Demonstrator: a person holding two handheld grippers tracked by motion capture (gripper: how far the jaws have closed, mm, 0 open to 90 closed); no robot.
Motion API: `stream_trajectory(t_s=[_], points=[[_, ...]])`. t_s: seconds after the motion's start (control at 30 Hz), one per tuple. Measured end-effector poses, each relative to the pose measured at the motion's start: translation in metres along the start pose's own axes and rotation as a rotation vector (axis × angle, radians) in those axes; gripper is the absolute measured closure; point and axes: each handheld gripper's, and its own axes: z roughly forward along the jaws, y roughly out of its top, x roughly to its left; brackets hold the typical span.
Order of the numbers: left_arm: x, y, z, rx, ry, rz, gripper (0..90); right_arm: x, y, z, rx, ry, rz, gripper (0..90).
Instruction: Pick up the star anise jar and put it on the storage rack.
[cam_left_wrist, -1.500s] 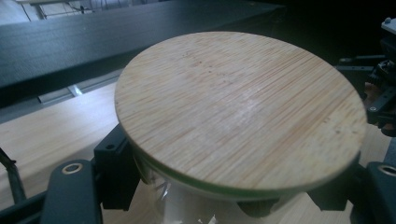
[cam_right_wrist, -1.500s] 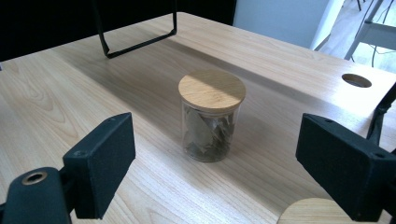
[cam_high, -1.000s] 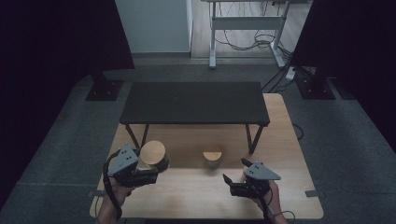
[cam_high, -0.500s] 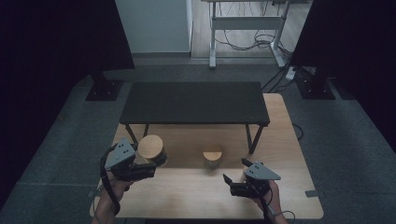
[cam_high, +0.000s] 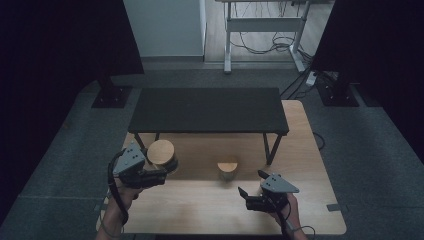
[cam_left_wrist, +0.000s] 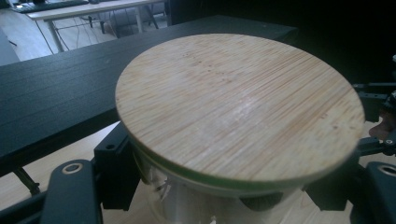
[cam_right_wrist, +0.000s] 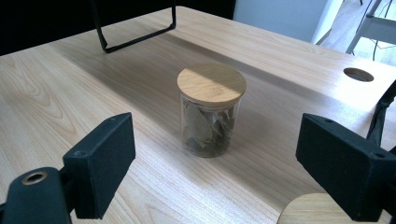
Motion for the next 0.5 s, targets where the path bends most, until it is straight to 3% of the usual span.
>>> stream_trajectory(t_s=[0.5], points=[[0.0093, 0.0058, 0.0051, -0.007, 0.015, -0.01, 25.3, 0.0012, -0.0011, 0.002, 0.009, 0.003, -0.003, 11.3]])
